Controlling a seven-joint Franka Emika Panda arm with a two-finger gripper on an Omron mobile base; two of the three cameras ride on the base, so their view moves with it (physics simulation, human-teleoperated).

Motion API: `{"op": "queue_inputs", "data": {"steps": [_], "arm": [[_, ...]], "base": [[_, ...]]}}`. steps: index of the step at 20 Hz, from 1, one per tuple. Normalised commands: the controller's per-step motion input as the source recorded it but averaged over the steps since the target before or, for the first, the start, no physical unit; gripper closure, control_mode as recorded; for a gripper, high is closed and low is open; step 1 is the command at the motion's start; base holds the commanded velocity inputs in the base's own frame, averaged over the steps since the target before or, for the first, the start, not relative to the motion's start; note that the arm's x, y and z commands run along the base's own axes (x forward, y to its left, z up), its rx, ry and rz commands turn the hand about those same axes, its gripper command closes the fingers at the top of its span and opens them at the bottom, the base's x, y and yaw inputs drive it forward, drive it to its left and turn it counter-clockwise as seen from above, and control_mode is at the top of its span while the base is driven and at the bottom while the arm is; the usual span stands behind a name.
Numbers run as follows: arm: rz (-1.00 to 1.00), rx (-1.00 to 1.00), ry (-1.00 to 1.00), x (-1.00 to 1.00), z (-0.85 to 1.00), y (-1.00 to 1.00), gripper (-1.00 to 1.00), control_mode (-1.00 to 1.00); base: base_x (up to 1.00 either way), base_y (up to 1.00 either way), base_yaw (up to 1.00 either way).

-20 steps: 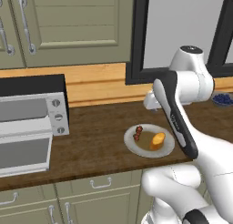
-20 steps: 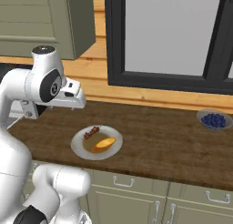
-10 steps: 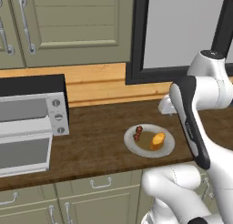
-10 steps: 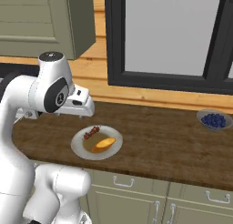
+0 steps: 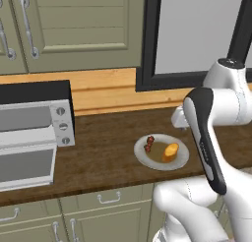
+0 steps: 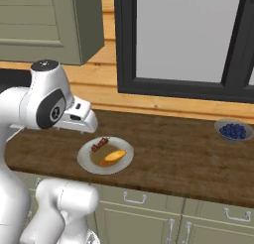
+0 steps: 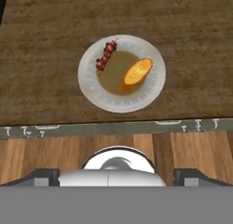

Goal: Pick up the kebab skewer and baguette bread, and place them inside the toaster oven. Close the toaster oven door and start by setting the timer.

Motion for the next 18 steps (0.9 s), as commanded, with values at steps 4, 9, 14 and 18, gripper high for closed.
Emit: {"op": "queue_inputs", "data": {"steps": [4, 9, 14, 18], "arm": [[0.00, 0.00, 0.00, -0.04, 0.00, 0.00, -1.00, 1.00], [0.00, 0.00, 0.00, 0.00, 0.00, 0.00, -1.00, 1.00], [0.00, 0.00, 0.00, 0.00, 0.00, 0.00, -1.00, 1.00], [0.00, 0.00, 0.00, 0.00, 0.00, 0.00, -1.00, 1.00]], "base": [[-0.24, 0.08, 0.00], [-0.27, 0.66, 0.00], [-0.02, 0.90, 0.01], [0.00, 0.67, 0.01]]}}
